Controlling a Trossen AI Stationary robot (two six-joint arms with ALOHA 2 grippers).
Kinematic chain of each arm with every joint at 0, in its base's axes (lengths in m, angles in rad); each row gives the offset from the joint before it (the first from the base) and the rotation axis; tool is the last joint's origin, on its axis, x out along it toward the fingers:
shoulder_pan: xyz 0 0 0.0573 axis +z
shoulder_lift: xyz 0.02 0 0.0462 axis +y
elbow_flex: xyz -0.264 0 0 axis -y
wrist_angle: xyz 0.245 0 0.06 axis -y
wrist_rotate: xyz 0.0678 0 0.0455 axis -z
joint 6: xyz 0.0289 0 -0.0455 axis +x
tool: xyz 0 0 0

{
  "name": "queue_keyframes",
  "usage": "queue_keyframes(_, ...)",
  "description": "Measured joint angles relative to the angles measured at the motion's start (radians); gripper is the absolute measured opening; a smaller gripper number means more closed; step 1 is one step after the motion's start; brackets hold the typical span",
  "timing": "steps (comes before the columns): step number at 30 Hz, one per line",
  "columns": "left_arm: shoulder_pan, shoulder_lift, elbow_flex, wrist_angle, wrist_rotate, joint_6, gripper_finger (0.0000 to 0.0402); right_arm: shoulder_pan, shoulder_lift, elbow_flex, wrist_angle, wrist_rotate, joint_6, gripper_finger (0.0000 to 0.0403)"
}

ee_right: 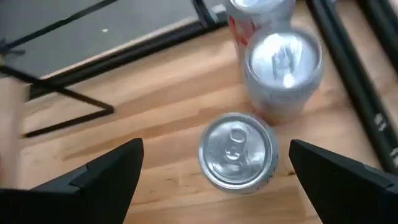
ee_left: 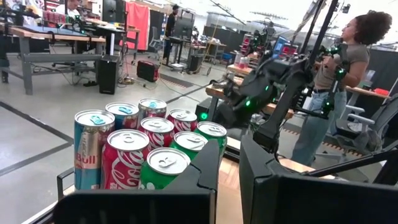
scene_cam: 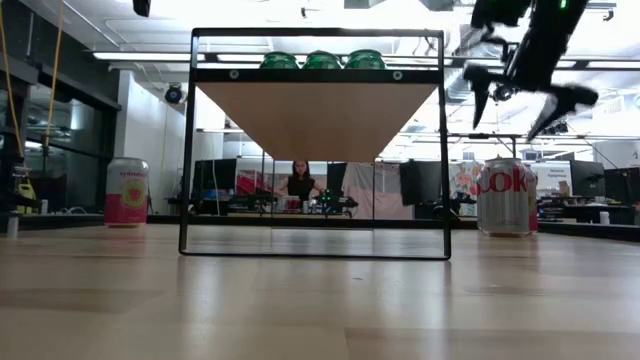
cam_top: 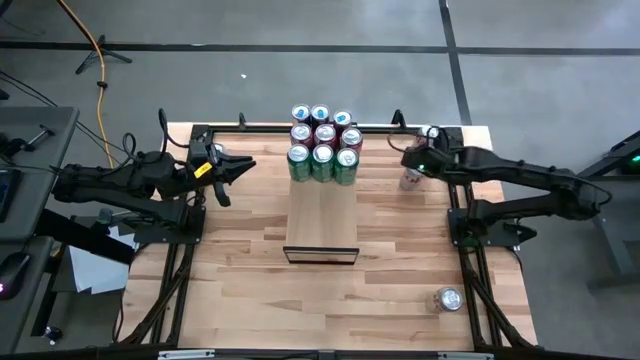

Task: Place canned beverage on shelf
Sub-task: Put the middle red silver soda can on the shelf

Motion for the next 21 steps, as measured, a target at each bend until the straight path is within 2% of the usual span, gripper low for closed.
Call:
queue_keyframes(3, 0.000, 0.000, 0.000, 0.000, 0.000, 0.000, 0.0000, -0.006, 0.021, -0.057, 0.053, -0.006, 0.040, 0.0387)
queue_keyframes(9, 0.000, 0.000, 0.000, 0.000, -0.001, 0.000, 0.0000, -0.008, 0.049, -0.120, 0.048, -0.021, 0.092, 0.0387)
queue_keyframes(21, 0.000, 0.000, 0.000, 0.000, -0.003, 0.000, 0.0000, -0.041, 0.188, -0.123, 0.093, 0.001, 0.082, 0.0387)
